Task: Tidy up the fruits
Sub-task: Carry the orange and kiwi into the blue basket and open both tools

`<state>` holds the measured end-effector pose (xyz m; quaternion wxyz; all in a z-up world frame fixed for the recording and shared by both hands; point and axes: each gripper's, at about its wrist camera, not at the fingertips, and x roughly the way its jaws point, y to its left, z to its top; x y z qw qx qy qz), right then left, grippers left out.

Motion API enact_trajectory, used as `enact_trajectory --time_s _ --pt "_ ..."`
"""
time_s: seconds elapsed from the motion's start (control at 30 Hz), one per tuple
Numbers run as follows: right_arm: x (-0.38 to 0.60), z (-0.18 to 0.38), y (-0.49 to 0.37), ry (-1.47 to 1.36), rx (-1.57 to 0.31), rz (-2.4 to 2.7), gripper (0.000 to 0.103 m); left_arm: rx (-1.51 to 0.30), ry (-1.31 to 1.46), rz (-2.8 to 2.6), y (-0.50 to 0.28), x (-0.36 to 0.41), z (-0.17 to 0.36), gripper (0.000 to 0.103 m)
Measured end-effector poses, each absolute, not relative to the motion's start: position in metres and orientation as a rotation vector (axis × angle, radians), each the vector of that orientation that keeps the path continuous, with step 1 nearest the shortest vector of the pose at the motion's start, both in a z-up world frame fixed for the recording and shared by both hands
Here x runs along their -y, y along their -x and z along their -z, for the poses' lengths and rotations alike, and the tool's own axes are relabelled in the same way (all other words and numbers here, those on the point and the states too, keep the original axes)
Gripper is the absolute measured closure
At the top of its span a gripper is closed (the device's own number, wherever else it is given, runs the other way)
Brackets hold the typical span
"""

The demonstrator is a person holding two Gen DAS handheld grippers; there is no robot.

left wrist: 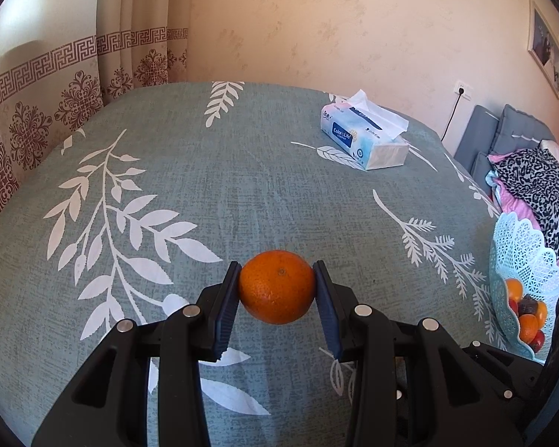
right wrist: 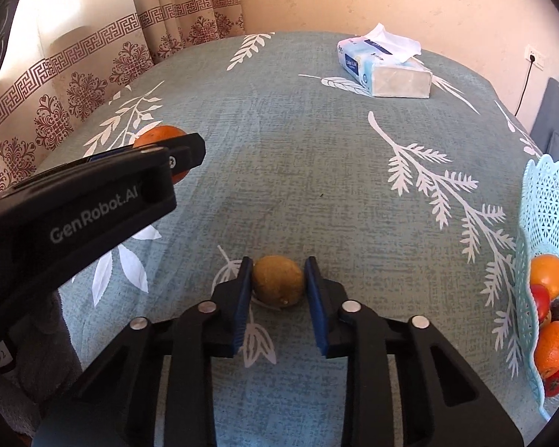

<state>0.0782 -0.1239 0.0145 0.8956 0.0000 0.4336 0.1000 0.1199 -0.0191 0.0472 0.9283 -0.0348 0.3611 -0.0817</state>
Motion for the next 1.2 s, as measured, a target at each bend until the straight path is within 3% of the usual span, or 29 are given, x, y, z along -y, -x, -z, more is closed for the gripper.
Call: enact_trajectory --time_s 0.7,1.2 --pt "0.177 -0.057 -0.053 -0.087 -0.781 -0.09 0.074 -0.738 0.046 0.193 -0.115 0.031 -0.045 0.064" --pt "0.267 -0.074 -0.022 -0.187 -0.714 0.11 0.074 -0.749 0.014 0.231 -0.109 0.047 -0.043 0.064"
